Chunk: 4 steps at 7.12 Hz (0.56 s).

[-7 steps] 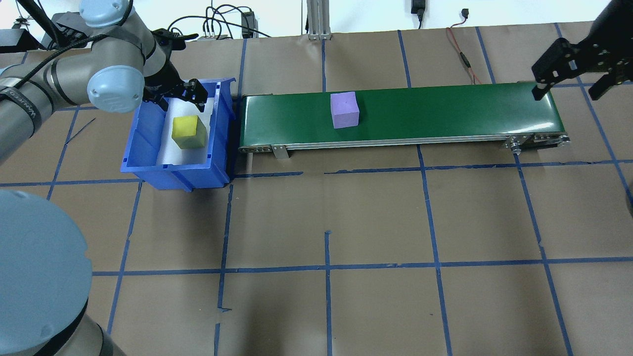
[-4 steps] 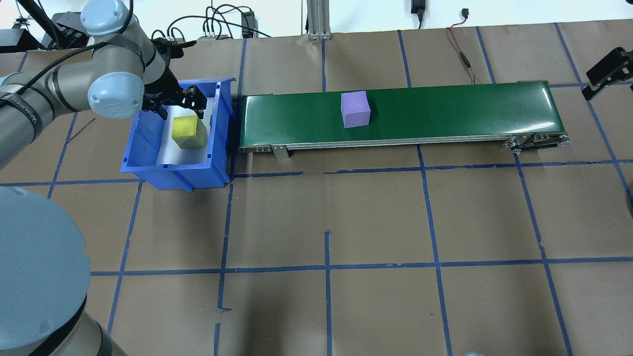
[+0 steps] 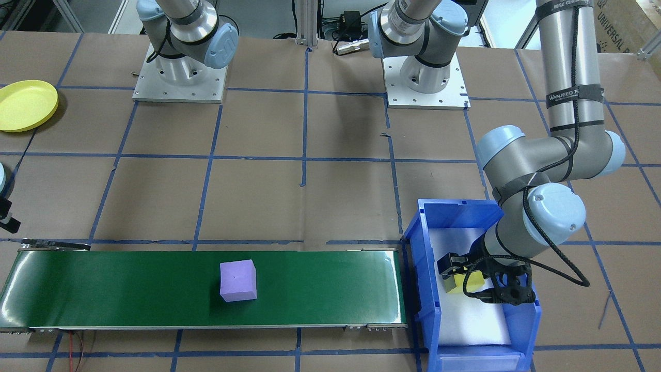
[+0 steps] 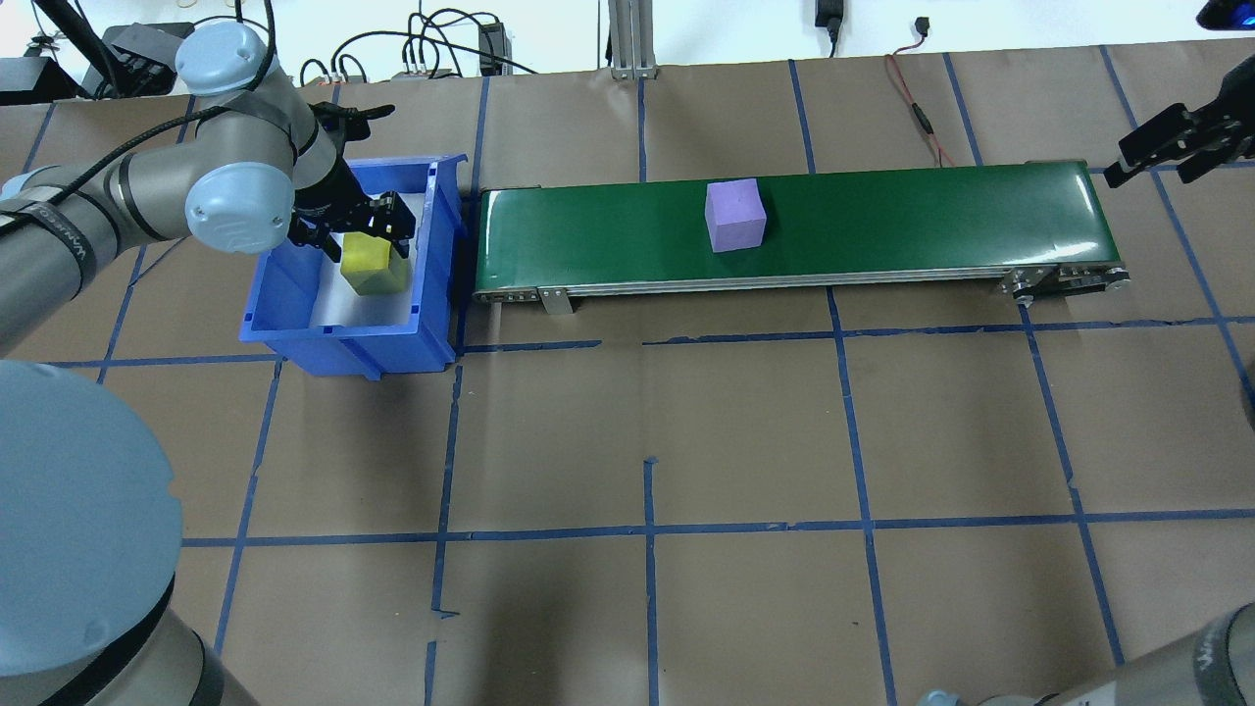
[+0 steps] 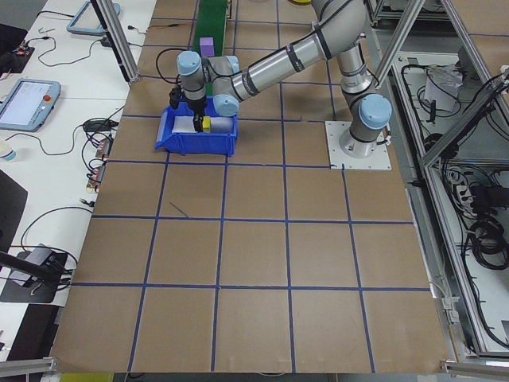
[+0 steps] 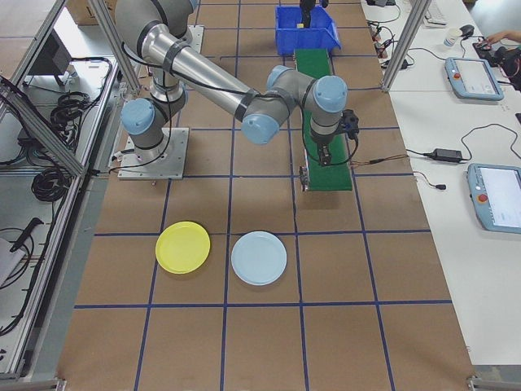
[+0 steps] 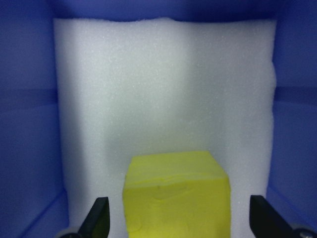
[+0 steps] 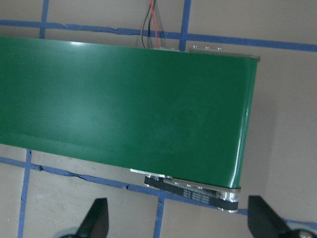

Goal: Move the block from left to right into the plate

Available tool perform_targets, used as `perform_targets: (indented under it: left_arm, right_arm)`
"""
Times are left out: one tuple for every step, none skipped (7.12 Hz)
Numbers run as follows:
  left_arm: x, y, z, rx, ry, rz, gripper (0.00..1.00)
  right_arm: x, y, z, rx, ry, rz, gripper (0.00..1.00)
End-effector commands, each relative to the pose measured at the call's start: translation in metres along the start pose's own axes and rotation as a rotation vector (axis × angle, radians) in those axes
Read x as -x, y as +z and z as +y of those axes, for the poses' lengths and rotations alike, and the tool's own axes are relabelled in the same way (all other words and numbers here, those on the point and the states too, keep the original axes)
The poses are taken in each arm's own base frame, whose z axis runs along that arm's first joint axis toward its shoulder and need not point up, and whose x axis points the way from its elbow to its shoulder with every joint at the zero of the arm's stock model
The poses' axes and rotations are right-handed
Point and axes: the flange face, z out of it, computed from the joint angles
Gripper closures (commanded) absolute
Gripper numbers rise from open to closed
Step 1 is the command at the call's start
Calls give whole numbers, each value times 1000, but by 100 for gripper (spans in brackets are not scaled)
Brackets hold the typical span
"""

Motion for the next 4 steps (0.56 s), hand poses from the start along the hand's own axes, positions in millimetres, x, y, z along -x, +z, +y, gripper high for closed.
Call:
perform_targets:
  left_arm:
    - [6, 7, 5, 17, -15, 7, 54]
    - [6, -7, 2, -9, -17, 4, 80]
    - [3, -43, 0, -70, -15, 4, 81]
    - [-5, -88, 7, -135, -7, -3, 81]
  right_arm:
    - [2, 9, -12, -94, -51, -57, 0]
    - [6, 12, -13, -98, -56, -70, 0]
    - [7, 18, -14, -111, -51, -100, 0]
    - [7, 29, -12, -113, -46, -125, 0]
